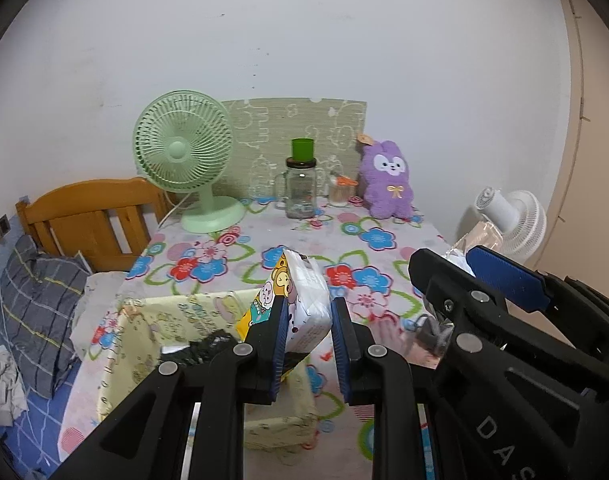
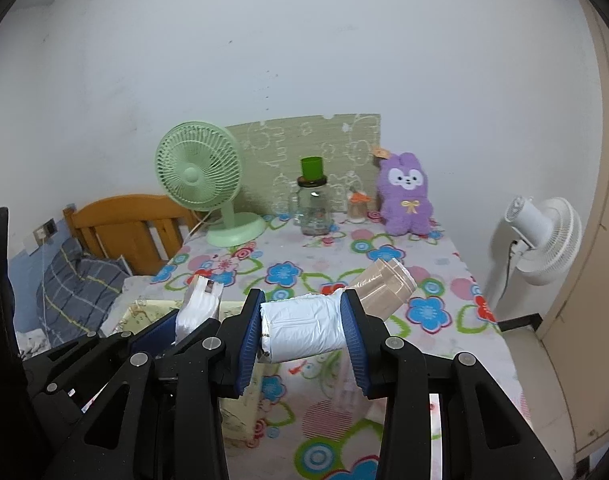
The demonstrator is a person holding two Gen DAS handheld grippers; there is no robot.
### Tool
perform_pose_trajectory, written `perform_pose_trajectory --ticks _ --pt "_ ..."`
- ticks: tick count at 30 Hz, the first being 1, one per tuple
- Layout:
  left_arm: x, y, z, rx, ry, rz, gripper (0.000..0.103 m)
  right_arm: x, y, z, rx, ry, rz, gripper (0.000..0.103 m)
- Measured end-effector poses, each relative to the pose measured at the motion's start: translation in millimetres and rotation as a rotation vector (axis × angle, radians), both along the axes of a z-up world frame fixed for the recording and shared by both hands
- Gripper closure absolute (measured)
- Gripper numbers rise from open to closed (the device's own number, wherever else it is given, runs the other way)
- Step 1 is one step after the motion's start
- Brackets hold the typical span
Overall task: Organize soft objects
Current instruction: 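Carry the towel in the right tool and packet in the left tool over the yellow box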
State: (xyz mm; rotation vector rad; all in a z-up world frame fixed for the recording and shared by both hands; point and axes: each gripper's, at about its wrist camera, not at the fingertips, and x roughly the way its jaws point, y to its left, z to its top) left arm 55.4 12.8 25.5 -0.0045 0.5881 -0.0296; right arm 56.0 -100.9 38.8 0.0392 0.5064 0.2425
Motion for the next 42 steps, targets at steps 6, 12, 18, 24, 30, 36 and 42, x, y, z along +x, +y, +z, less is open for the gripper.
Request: perform_pose_trajectory --ticks 6,12,18,24,30,36,42 --pt "7.1 20.1 -4.0 0.006 0.010 0.019 0.083 8.9 21.2 -4.1 -0.003 0.014 0.034 0.061" --pt "12.9 40.2 -11.1 0.007 0.030 0.046 0.083 14.4 40.3 -8.4 -0.013 0.019 0.065 0.061" --pt "15.6 59.7 -21.7 0.012 0.060 0.082 0.083 22.3 61.0 -17.8 -0.017 0.039 0.106 0.061" --pt "17.1 76.4 -32.3 0.017 0.093 0.114 0.083 27.6 81.4 -27.5 -0.023 0.058 0.153 0.061" --pt "17.6 93.6 -41.1 0.016 0.120 0.137 0.083 30.7 100.5 -33.3 -0.030 0.068 0.196 0.061" --pt "19.3 108.4 -54.5 0.026 0.164 0.152 0.082 33.2 117.6 -43.5 -0.035 0.094 0.232 0.061" --pt "20.2 119.9 -68.3 0.025 0.203 0.158 0.081 36.3 131.4 -54.9 -0.044 0.127 0.252 0.061"
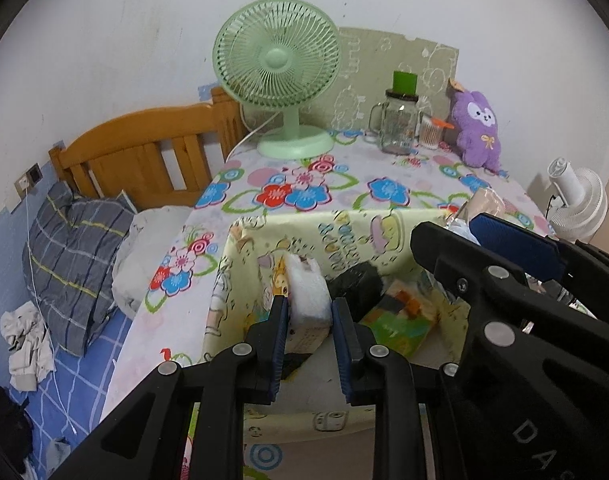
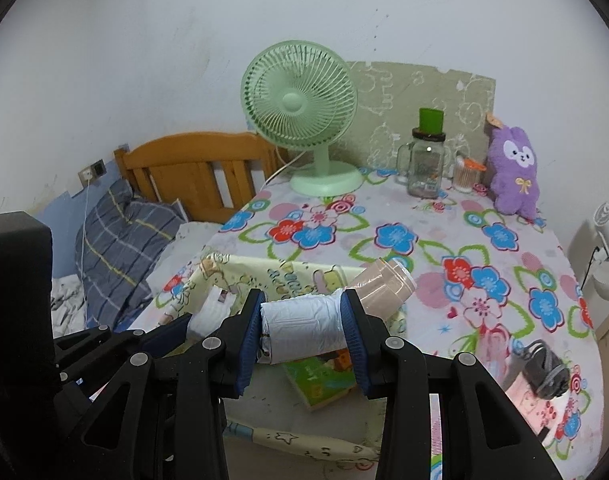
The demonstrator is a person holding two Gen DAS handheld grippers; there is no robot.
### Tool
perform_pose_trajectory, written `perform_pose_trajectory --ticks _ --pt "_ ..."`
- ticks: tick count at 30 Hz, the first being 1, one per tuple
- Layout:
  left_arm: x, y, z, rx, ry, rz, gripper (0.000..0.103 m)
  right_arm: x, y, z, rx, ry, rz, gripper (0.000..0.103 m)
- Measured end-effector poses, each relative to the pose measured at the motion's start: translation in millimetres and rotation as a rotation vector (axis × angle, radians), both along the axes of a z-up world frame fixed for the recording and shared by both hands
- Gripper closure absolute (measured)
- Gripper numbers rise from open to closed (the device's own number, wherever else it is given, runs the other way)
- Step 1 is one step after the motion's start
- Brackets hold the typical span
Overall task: Organize soft objects
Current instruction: 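Carry the towel in the right tool and packet in the left tool over the yellow box, then open the right tool dropping the towel into the box while the left tool releases the packet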
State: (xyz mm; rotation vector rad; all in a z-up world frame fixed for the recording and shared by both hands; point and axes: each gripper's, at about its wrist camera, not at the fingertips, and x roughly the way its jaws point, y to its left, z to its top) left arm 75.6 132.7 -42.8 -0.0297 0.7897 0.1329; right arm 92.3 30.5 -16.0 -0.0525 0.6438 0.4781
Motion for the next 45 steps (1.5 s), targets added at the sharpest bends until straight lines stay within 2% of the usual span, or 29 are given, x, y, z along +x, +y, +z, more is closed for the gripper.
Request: perform_pose_trajectory --ticks 1,2,9,11,14,20,25,32,35,38,41,45 --pt "0.6 1.8 -2.7 0.002 0.006 0.002 0.076 1.0 2.3 -1.9 -0.004 0.006 0.003 0.061" --pt "1.2 3.4 -4.8 0.006 0.009 0.006 0.067 1.8 4.3 -4.3 -0.008 0.012 0.005 0.061" --pt "7.4 15.9 -18.6 -0.006 0.048 0.005 0.056 7.6 18.2 -21.0 -0.035 0.058 0.032 0.061" --pt "8.8 15.1 -19.5 -0.018 0.052 -0.019 0.043 9.5 19.4 -25.0 -0.039 0.071 0.032 0.061" --pt "12.1 13.8 -21.5 -0.015 0.055 -0.035 0.029 14.7 19.6 -32.5 -0.044 0.105 0.025 0.061" --pt "20.4 9.3 -27.1 0.025 0.058 -0.070 0.021 22.2 18.0 -42.9 -0.045 0.162 0.012 0.060" --pt "29.5 4.3 -33.6 0.063 0.069 -0.110 0.021 27.4 13.5 -48.3 -0.064 0.178 -0.026 0.060" --pt "33.7 3.7 -35.7 0.079 0.072 -0.137 0.019 30.9 9.3 -50.0 -0.072 0.191 -0.039 0.059" --pt "33.3 4.2 -35.1 0.073 0.078 -0.139 0.016 30.2 9.0 -49.0 -0.071 0.192 -0.028 0.054" --pt "30.6 5.2 -32.0 0.034 0.085 -0.130 0.010 27.5 7.0 -45.3 -0.063 0.182 -0.026 0.042" --pt "26.2 2.3 -29.2 0.026 0.085 -0.121 0.005 24.7 6.1 -41.5 -0.067 0.173 -0.020 0.039" --pt "20.3 -1.5 -24.4 0.003 0.087 -0.114 0.005 17.9 1.7 -35.9 -0.072 0.153 -0.023 0.036"
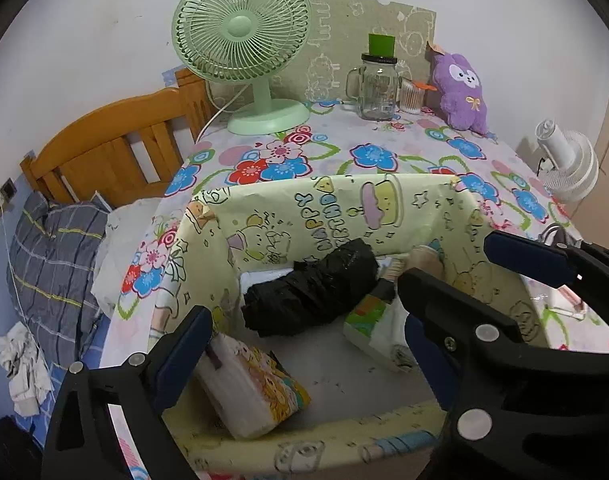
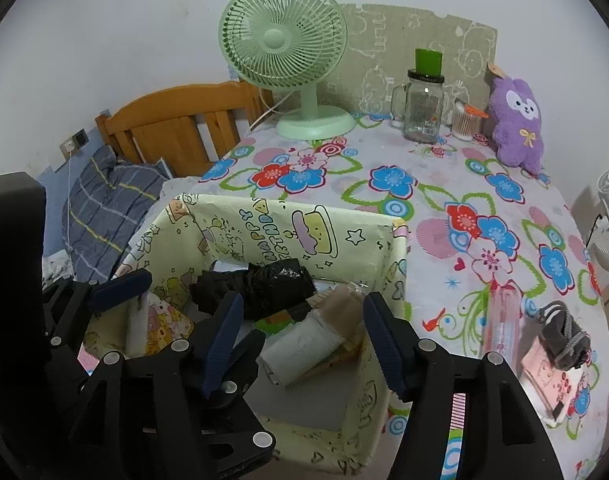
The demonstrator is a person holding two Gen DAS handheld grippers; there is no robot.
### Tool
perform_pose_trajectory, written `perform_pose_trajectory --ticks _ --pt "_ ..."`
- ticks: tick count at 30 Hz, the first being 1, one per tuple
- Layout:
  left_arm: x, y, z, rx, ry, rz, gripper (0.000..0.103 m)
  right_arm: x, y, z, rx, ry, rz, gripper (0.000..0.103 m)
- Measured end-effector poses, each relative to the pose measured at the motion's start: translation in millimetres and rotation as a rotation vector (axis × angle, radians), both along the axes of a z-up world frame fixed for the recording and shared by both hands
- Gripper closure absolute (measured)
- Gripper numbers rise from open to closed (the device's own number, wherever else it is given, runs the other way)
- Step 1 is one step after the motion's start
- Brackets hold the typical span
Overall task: Organize soft objects
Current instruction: 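Open the right tool dropping the towel into the box while the left tool releases the packet, then withdraw both tools from the box toward the gray knit bundle and clear tube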
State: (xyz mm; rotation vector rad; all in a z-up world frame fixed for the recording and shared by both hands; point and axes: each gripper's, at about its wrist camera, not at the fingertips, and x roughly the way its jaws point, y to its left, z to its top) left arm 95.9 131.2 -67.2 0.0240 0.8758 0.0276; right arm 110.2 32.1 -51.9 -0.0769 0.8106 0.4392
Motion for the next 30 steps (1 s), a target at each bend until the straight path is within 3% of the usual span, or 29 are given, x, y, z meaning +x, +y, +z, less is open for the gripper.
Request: perform_pose_trajectory --ticks 6,10,17,26,30 --pt "-12.5 -9.0 10.7 -0.014 -0.021 0.009 0.006 -12.4 -10.0 12.1 0.002 -0.042 0.000 0.031" --pt "-21.1 -17.1 17.7 -0.025 -0.032 0.005 0.012 -21.1 -19.8 19.9 0.005 -0.075 -0.011 0.024" --pt "-33.2 -34.8 27.2 -0.016 -0.056 -0.001 0.023 -35.8 -37.9 31.9 0.004 -0.124 -0.027 0.022" --pt "-46.6 -59.4 41.3 -0.006 -0.095 -0.011 0.030 -50.1 -62.1 45.5 0.009 -0.181 -0.045 0.020" --pt "-50.0 -69.2 46.9 -0.024 -0.108 -0.013 0.036 -55.8 -74.9 52.4 0.014 -0.206 -0.063 0.014"
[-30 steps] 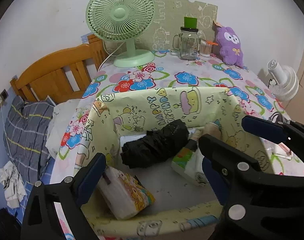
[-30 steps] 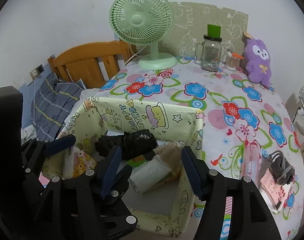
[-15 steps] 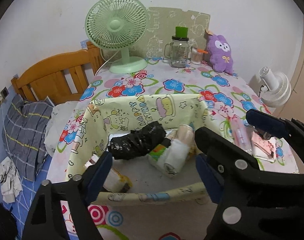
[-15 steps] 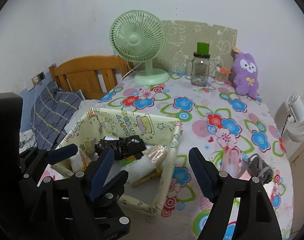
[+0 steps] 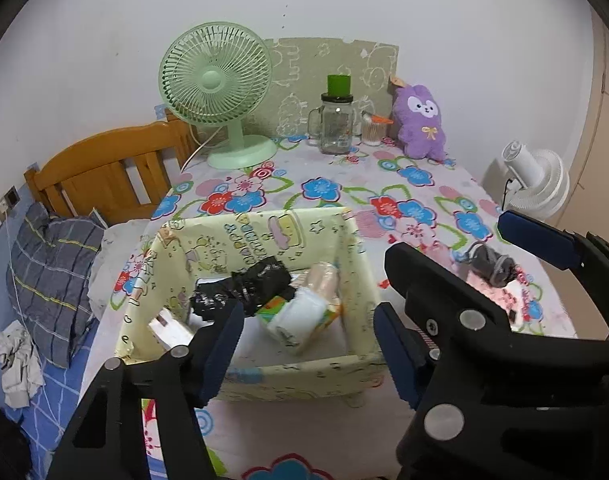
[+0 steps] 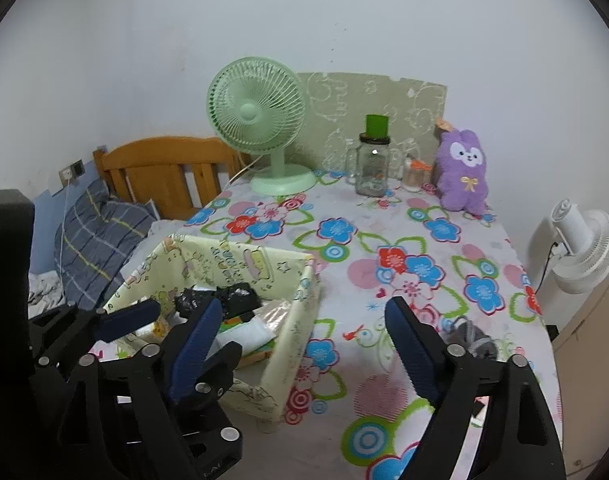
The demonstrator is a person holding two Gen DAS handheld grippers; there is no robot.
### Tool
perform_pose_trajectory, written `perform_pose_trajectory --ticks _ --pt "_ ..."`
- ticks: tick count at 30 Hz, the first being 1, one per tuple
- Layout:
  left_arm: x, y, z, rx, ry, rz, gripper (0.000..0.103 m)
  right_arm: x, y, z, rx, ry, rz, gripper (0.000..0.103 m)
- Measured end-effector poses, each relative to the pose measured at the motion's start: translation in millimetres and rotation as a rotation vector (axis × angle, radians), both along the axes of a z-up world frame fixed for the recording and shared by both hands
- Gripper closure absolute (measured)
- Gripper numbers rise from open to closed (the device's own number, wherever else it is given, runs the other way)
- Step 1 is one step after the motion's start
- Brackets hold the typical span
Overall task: Organize soft objects
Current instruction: 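Withdraw both tools from the box toward the gray knit bundle and clear tube, then grasp the gray knit bundle with the right tool while the left tool reaches the clear plastic tube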
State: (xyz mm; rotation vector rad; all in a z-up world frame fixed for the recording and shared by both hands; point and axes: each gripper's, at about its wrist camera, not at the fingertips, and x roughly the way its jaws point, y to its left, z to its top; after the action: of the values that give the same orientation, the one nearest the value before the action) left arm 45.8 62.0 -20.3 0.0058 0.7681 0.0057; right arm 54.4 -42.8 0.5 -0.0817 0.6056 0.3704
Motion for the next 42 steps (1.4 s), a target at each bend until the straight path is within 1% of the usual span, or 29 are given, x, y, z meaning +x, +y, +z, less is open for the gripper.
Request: perform_pose_trajectory --ticks 3,14,15,17,21,26,33,36,40,42 --pt "-2.1 -9.0 3.4 -0.002 -0.009 -0.008 0.038 -3.1 -8.4 3.7 0.004 -0.013 -0.010 0.013" --pt "-7.2 -46.2 13.0 0.025 -0.054 -0.052 0.037 -10.2 -46.4 9.9 0.022 -0.037 -0.054 0.012" --pt "-7.0 -49.6 13.4 0.024 -0.057 -0.056 0.036 -10.1 -50.7 10.3 0.024 -0.038 -0.060 0.012" --pt "-6.1 -56.5 13.7 0.018 -0.060 -0.062 0.027 -10.8 -58.2 10.6 0.024 -0.041 -0.073 0.012" --pt "-5.7 -70.1 14.4 0.016 -0.069 -0.071 0.025 -12.8 -72.0 11.6 0.026 -0.048 -0.093 0.011" --pt "-4.6 -87.5 13.1 0.025 -0.074 -0.079 0.019 -12.8 -89.1 10.4 0.030 -0.050 -0.113 0.011" --pt "-2.9 -106.5 9.0 0.017 -0.064 -0.103 0.017 -14.5 -110.5 6.8 0.027 -0.064 -0.136 0.009" --pt "-1.1 -112.7 5.6 0.016 -0.058 -0.101 0.013 -14.9 -118.8 4.8 0.025 -0.075 -0.144 0.006" --pt "1.2 -120.4 0.8 0.017 -0.056 -0.104 0.000 -11.5 -128.1 -0.4 0.027 -0.070 -0.146 0.005" --pt "3.3 -125.3 -1.4 0.020 -0.059 -0.117 0.000 -9.1 -132.0 -3.3 0.029 -0.067 -0.147 0.005"
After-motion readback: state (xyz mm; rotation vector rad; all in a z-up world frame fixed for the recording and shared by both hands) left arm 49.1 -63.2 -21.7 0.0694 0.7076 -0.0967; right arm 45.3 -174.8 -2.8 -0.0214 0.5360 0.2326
